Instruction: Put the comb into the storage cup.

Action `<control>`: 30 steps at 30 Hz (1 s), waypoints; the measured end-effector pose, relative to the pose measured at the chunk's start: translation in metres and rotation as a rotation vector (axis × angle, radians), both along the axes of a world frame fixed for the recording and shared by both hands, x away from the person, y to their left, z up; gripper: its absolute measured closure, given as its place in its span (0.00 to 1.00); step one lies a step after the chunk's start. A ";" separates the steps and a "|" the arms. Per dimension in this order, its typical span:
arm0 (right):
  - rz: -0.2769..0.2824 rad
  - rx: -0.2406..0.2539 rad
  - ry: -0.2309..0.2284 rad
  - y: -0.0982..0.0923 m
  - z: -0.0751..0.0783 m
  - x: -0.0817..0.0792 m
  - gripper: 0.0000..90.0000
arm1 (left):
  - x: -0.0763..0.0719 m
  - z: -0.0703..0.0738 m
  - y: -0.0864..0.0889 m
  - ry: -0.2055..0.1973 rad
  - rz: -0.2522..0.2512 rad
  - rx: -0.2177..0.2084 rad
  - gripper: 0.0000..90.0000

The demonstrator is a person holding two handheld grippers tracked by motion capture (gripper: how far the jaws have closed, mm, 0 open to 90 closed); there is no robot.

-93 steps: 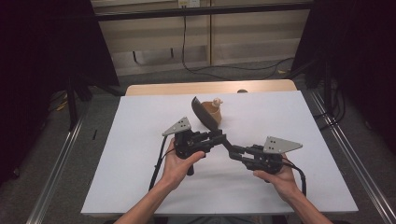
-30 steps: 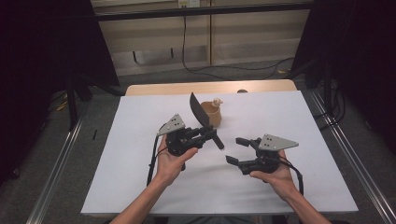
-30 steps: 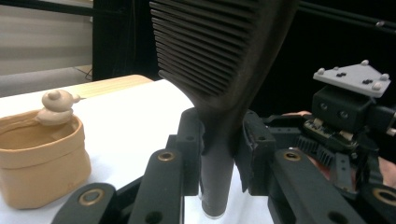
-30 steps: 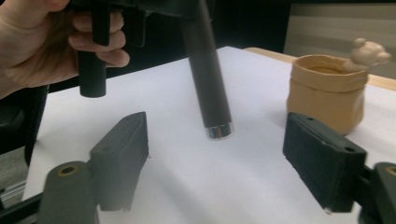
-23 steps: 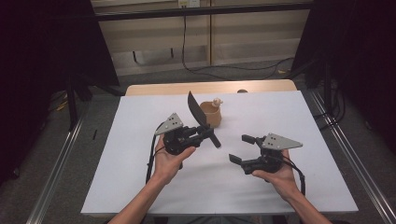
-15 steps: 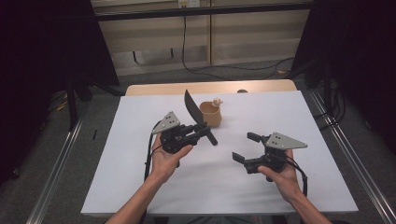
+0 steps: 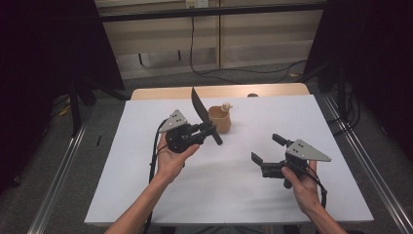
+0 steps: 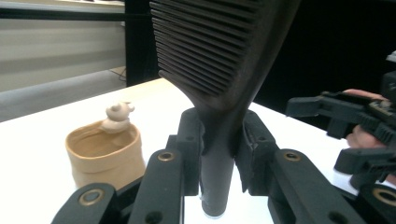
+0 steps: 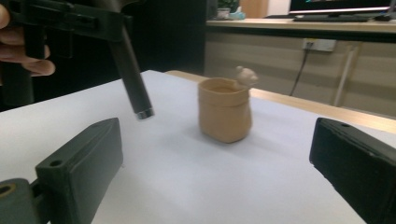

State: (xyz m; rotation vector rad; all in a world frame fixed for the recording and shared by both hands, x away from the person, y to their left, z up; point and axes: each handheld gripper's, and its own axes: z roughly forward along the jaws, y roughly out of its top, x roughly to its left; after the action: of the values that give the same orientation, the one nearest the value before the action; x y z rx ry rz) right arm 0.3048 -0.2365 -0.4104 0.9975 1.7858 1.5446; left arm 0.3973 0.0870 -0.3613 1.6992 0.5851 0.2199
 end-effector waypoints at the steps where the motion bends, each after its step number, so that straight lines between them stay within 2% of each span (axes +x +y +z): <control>1: -0.010 0.002 -0.007 -0.002 0.001 -0.001 0.02 | 0.000 0.000 0.001 -0.001 0.006 0.004 0.81; 5: -0.047 0.003 -0.025 -0.011 0.002 -0.007 0.01 | 0.003 0.000 0.004 -0.004 0.009 0.014 0.81; 8: -0.086 -0.032 -0.027 -0.017 0.001 -0.011 0.01 | 0.007 -0.003 0.004 0.006 0.008 0.025 0.81; 9: -0.088 -0.017 -0.033 -0.019 0.001 -0.012 0.00 | 0.008 -0.004 0.004 0.012 0.012 0.028 0.81; 13: -0.120 -0.017 -0.040 -0.029 -0.001 -0.017 0.00 | 0.013 -0.003 0.005 0.018 0.022 0.034 0.81; 21: -0.162 -0.027 -0.040 -0.042 -0.006 -0.031 0.00 | 0.021 0.009 0.012 0.007 0.052 0.031 0.81; 25: -0.176 -0.016 -0.034 -0.049 -0.009 -0.037 0.00 | 0.024 0.014 0.016 0.009 0.057 0.016 0.81; 30: -0.188 -0.012 -0.044 -0.056 -0.009 -0.041 0.00 | 0.024 0.019 0.021 -0.001 0.073 0.019 0.81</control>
State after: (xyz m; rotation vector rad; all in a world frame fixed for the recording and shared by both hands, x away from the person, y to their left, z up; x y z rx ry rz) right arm 0.2640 -0.2922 -0.4192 1.0847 1.6201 1.4266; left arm 0.4211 0.1079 -0.3418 1.6978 0.6467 0.2799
